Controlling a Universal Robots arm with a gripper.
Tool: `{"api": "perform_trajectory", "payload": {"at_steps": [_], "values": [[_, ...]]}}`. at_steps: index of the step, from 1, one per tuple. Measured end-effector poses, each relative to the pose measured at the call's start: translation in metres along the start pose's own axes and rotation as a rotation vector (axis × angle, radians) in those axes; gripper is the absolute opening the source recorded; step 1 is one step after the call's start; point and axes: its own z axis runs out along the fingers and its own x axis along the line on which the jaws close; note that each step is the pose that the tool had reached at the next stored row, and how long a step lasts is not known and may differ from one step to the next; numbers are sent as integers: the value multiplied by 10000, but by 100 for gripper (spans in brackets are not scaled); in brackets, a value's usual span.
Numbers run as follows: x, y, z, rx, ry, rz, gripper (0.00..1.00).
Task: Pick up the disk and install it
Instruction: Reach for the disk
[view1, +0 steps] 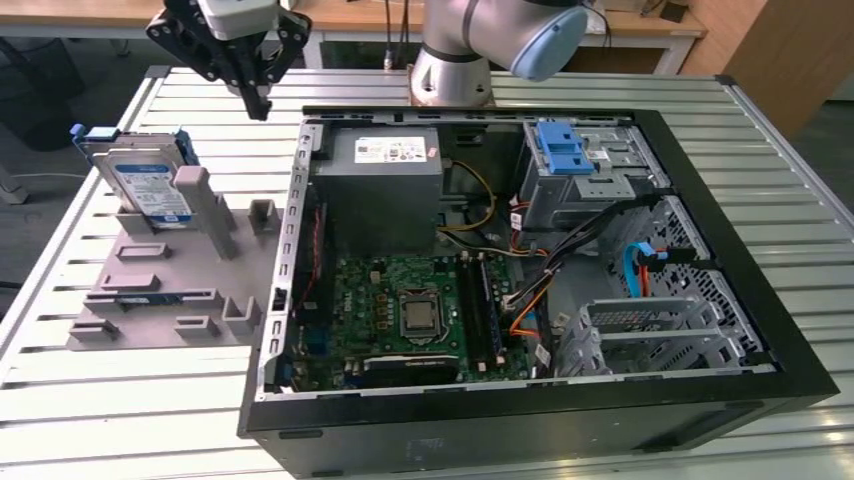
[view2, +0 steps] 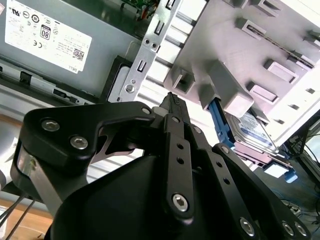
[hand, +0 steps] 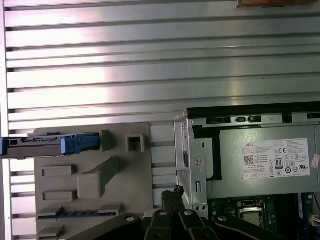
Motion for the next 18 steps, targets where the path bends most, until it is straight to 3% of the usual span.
{"api": "perform_trajectory", "payload": {"at_steps": [11,18], "values": [[27,1,1,1,2,2,11],[117,-3,5,4,36,2,11]]}}
